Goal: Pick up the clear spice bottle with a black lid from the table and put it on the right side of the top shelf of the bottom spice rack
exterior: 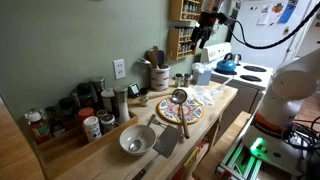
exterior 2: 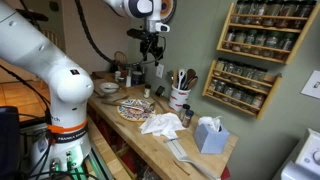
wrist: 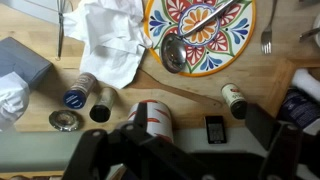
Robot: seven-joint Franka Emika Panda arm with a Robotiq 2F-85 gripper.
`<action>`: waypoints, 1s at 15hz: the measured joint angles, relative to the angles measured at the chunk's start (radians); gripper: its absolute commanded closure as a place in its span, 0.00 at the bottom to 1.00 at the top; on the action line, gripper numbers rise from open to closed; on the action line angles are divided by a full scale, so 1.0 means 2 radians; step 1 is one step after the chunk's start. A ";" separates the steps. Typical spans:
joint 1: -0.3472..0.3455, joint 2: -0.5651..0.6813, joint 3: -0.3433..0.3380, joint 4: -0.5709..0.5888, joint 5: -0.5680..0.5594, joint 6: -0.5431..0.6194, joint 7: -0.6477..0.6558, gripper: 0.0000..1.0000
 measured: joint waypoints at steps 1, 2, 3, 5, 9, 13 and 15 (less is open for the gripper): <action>0.000 0.000 0.000 0.000 0.000 0.000 0.000 0.00; 0.000 0.000 0.000 0.000 0.000 0.000 0.000 0.00; 0.000 0.000 0.000 0.000 0.000 0.000 0.000 0.00; 0.000 0.000 0.000 0.000 0.000 0.000 0.000 0.00; 0.000 0.000 0.000 0.000 0.000 0.000 0.000 0.00; 0.000 0.000 0.000 0.000 -0.002 0.000 -0.001 0.00; -0.001 0.008 -0.005 0.003 -0.005 0.000 -0.019 0.00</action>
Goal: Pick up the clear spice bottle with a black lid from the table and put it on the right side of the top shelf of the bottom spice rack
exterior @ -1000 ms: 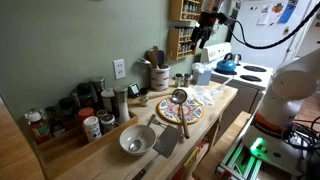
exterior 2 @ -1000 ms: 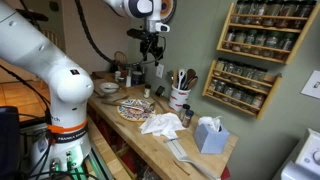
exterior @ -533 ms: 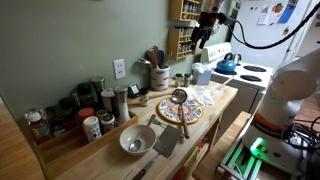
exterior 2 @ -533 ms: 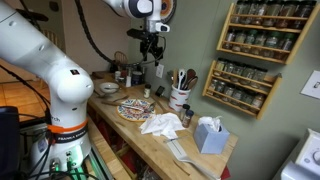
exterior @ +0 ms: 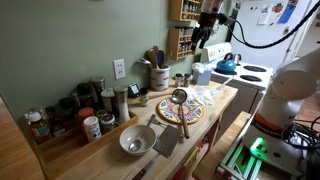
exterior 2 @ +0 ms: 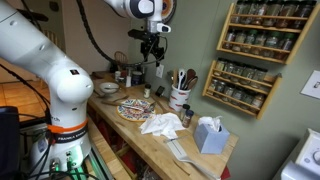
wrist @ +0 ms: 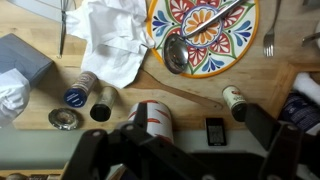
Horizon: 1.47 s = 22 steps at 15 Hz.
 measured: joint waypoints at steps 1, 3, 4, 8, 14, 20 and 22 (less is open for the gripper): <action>-0.002 0.007 -0.005 0.002 -0.006 0.001 -0.014 0.00; -0.007 0.027 -0.020 0.008 -0.023 0.011 -0.049 0.00; -0.009 0.039 -0.030 0.010 -0.032 0.021 -0.068 0.00; -0.014 0.101 -0.060 0.022 -0.056 0.077 -0.139 0.00; -0.013 0.212 -0.080 0.046 -0.047 0.182 -0.203 0.00; -0.012 0.304 -0.087 0.080 0.021 0.225 -0.274 0.00; -0.016 0.328 -0.087 0.093 0.039 0.229 -0.294 0.00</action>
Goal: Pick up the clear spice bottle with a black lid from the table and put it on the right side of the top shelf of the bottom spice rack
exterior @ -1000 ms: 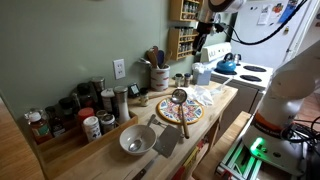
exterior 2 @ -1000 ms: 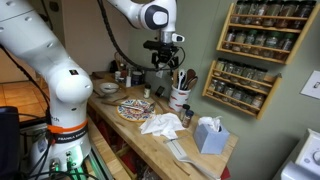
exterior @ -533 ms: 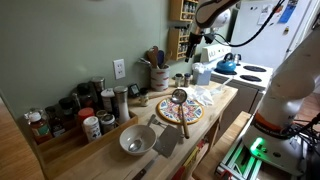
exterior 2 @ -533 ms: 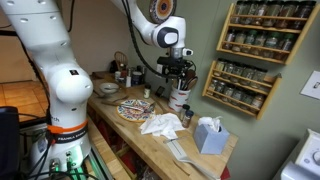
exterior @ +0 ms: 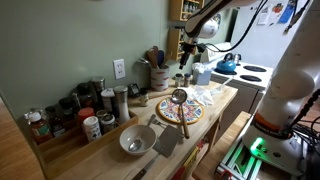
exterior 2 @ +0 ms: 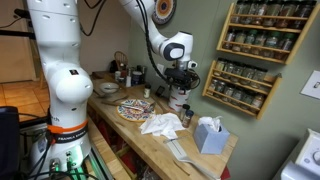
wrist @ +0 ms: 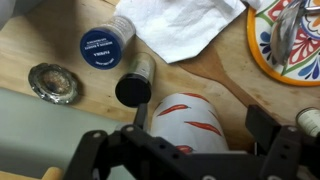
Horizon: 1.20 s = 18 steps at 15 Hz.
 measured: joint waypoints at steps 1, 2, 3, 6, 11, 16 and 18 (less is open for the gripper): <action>-0.002 0.011 0.000 0.006 0.008 0.001 -0.010 0.00; -0.005 0.021 0.000 0.010 0.016 0.002 -0.021 0.00; -0.009 0.030 0.001 0.015 0.022 0.004 -0.031 0.00; -0.022 0.055 0.005 0.026 0.039 0.005 -0.056 0.00; -0.034 0.068 0.011 0.038 0.054 0.006 -0.073 0.00; -0.038 0.068 0.016 0.039 0.054 0.006 -0.073 0.00; -0.040 0.072 0.020 0.042 0.050 0.006 -0.073 0.00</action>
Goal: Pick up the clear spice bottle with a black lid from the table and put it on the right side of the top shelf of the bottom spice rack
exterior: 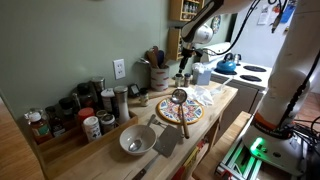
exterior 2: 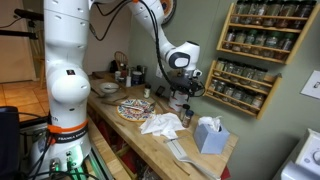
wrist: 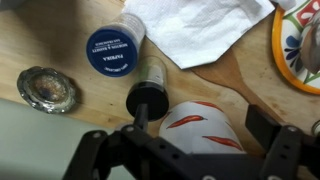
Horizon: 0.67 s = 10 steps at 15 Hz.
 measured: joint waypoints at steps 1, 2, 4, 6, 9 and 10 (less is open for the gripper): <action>-0.001 0.004 0.002 0.003 0.000 0.000 0.000 0.00; -0.003 0.010 0.004 0.007 -0.001 0.000 0.000 0.00; -0.005 0.022 0.006 0.016 -0.007 0.000 0.000 0.00; -0.009 0.035 0.009 0.025 -0.009 0.000 -0.002 0.00; -0.017 0.055 0.014 0.040 -0.011 0.001 -0.011 0.00; -0.020 0.062 0.016 0.045 -0.011 0.001 -0.015 0.00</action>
